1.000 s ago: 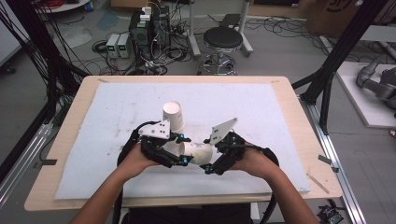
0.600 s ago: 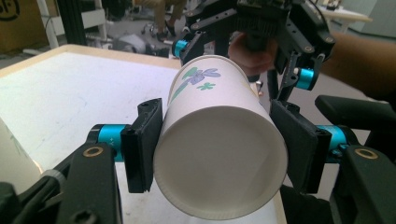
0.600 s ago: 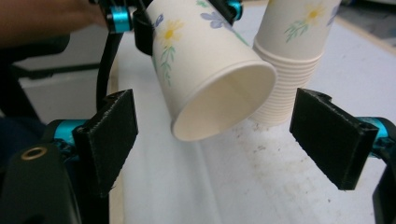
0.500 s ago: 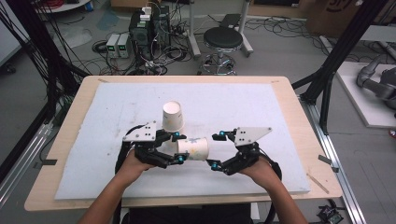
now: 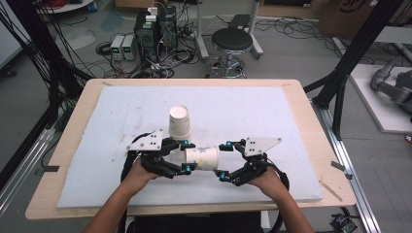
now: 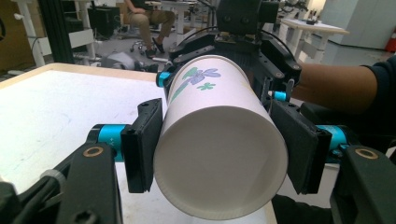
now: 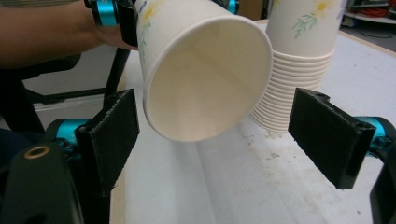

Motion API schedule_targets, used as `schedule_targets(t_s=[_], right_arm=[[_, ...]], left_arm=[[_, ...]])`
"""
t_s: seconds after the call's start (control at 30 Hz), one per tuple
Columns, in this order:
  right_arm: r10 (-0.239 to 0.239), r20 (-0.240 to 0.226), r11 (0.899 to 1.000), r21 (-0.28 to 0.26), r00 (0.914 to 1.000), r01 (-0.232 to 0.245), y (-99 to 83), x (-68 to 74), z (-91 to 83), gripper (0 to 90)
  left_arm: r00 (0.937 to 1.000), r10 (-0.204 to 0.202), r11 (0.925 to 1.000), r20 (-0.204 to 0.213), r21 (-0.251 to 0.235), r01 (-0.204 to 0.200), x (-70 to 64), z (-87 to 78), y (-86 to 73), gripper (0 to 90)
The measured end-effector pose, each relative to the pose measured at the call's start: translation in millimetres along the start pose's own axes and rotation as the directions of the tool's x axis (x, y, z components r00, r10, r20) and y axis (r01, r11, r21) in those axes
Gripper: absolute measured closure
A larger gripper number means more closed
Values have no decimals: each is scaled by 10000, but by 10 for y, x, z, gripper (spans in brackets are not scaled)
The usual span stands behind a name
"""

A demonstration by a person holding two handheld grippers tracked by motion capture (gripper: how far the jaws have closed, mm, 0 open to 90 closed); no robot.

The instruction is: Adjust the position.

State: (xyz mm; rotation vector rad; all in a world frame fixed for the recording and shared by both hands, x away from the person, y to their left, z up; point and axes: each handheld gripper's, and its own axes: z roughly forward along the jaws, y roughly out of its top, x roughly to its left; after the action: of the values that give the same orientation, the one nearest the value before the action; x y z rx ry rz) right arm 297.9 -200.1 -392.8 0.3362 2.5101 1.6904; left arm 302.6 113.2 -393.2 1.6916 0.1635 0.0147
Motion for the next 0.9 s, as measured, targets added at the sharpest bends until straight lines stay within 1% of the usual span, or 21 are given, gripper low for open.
schedule_targets(t_s=[0.1, 0.17, 0.23, 0.3, 0.37, 0.43, 0.5, 0.57, 0.6, 0.67, 0.83, 0.87, 0.9], right_arm=[[54, -223, 9999, -139, 9997, -57, -5, 4, 33, 164], [91, -341, 9998, -170, 9994, -96, -10, 5, 57, 169], [38, -460, 9997, -233, 9989, -48, -13, 2, 69, 200], [-20, -573, 9992, -388, 9984, -2, -12, -2, 68, 202], [-91, -662, 9983, -587, 9978, 52, -6, -3, 52, 208], [-116, -833, 9973, -727, 9965, 55, -4, -6, 35, 250], [-201, -958, 9963, -850, 9952, 119, 0, -2, 30, 273], [-214, -995, 9960, -879, 9948, 127, 1, 0, 26, 283], [-260, -1005, 9958, -901, 9946, 169, 2, -3, 20, 294], [-221, -1086, 9948, -1012, 9938, 111, 4, -3, 9, 311], [-105, -1133, 9943, -1067, 9935, -17, 10, -11, -3, 327], [-49, -1171, 9944, -1056, 9931, -75, 11, -12, -5, 327], [9, -1144, 9947, -1020, 9934, -126, 13, -19, -11, 327]], left_arm=[[9999, 10, 10000, 152, -3, -9, -12, 33, -8, 371], [9997, -7, 10000, 257, -97, 10, -15, 48, -11, 371], [9995, -73, 9995, 298, -290, 82, -21, 56, -16, 370], [9993, -93, 9986, 375, -522, 113, -19, 55, -28, 370], [9990, -111, 9979, 426, -630, 138, -19, 57, -41, 370], [9988, -108, 9974, 484, -706, 142, -20, 62, -49, 370], [9985, -108, 9971, 543, -751, 149, -20, 65, -53, 370], [9983, -70, 9969, 582, -780, 116, -17, 63, -53, 370], [9982, -92, 9965, 600, -830, 142, -16, 61, -53, 370], [9977, -128, 9957, 662, -903, 187, -10, 56, -55, 370], [9973, -360, 9944, 639, -965, 421, -12, 63, -65, 367], [9974, -430, 9949, 580, -891, 480, -15, 68, -62, 351], [9980, -527, 9960, 345, -708, 550, -22, 76, -52, 296]])
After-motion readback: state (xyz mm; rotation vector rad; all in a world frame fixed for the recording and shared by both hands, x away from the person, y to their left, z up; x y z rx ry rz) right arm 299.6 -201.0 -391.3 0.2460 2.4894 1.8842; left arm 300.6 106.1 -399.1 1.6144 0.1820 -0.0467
